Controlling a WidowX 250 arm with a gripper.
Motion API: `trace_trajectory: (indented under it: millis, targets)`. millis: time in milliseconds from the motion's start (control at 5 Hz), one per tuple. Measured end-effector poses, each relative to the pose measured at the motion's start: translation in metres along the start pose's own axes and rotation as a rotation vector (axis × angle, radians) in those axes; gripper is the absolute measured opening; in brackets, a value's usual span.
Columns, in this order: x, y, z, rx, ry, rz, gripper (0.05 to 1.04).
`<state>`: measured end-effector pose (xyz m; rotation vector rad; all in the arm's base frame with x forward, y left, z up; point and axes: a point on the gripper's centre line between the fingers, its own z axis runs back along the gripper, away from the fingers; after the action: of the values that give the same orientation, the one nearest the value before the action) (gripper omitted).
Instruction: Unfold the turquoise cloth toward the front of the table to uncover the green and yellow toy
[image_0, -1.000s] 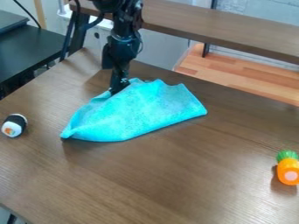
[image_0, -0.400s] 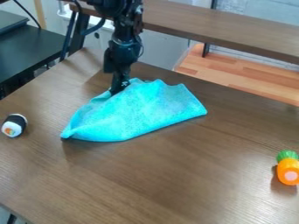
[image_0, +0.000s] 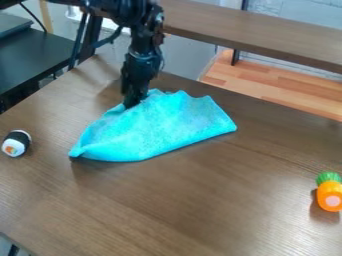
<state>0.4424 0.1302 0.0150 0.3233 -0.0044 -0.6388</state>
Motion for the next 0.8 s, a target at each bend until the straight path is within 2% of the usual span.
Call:
trace_trajectory:
  millis: [200, 400, 600, 800]
  targets:
    - [0.003, -0.006, -0.006, -0.063, -0.009, -0.008, 0.203]
    - [-0.003, -0.005, -0.006, -0.101, -0.017, -0.005, 0.078]
    - [-0.006, -0.004, -0.007, -0.116, -0.025, -0.003, 0.050]
    - [-0.008, -0.001, 0.002, -0.100, -0.044, 0.003, 0.050]
